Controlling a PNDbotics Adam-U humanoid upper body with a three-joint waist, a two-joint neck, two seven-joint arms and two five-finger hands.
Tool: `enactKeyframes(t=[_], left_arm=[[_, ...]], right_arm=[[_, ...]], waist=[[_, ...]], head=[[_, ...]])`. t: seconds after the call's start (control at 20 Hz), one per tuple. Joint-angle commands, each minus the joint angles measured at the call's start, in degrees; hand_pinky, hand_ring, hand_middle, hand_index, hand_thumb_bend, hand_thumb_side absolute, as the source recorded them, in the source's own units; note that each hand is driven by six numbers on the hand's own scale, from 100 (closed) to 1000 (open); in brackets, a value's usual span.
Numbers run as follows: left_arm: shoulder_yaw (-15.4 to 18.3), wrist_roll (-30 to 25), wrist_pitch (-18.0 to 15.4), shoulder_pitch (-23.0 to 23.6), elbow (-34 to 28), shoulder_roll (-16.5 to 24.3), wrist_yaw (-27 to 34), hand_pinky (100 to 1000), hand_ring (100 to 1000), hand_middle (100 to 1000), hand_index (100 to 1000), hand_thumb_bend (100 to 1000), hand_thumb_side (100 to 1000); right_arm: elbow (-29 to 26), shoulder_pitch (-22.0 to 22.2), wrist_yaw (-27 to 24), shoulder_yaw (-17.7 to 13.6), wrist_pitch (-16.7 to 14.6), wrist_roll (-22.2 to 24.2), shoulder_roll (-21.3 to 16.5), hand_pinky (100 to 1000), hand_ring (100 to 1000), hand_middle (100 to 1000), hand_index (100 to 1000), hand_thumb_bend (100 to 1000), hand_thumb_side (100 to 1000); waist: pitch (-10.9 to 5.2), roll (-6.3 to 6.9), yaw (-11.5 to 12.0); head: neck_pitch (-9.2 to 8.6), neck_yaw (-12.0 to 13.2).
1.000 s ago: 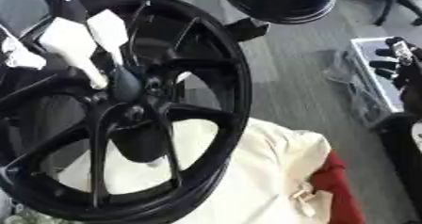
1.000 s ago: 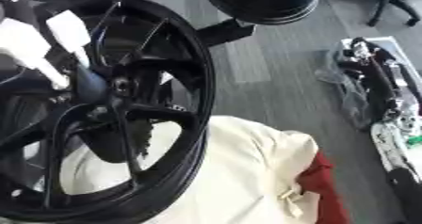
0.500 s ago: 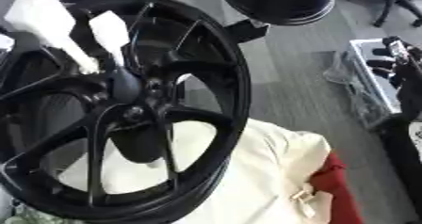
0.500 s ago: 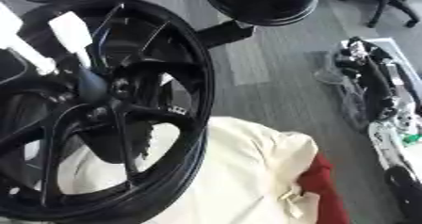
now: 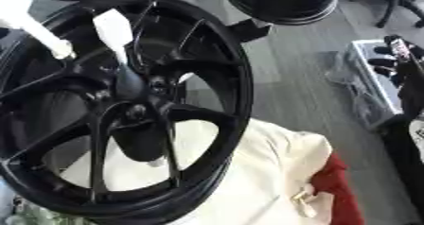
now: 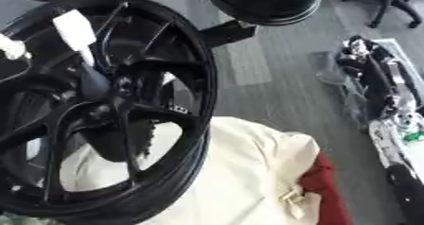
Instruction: Pull the pin out of the wheel hub.
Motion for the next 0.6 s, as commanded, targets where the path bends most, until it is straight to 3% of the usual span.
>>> enactKeyframes(t=[0.05, 0.5, 0.6], left_arm=[[4.5, 3.9, 0.0, 2.4, -0.8, 4.7, 0.9, 689, 507, 368, 194, 101, 100], [13.8, 15.5, -0.3, 13.6, 5.2, 8.9, 0.1, 688, 503, 360, 198, 110, 100], [15.6, 18.0, -0.2, 16.6, 7.5, 9.3, -0.2, 694, 508, 368, 209, 155, 100]], right_arm=[[-0.5, 0.1, 0.1, -1.1, -0.2, -0.5, -1.3, 854, 722, 714, 823, 100, 620], [-0.4, 1.4, 0.2, -2.6, -0.7, -1.9, -0.8, 854, 722, 714, 823, 100, 619], [-0.3, 1.6, 0.2, -3.0, -0.8, -2.3, -0.7, 855, 722, 714, 824, 100, 619]], waist=[[-1.47, -0.11, 0.6], [-1.61, -0.79, 4.0], [-1.56, -0.82, 4.6]], head=[[0.27, 0.9], [0.12, 0.0], [-0.12, -0.6]])
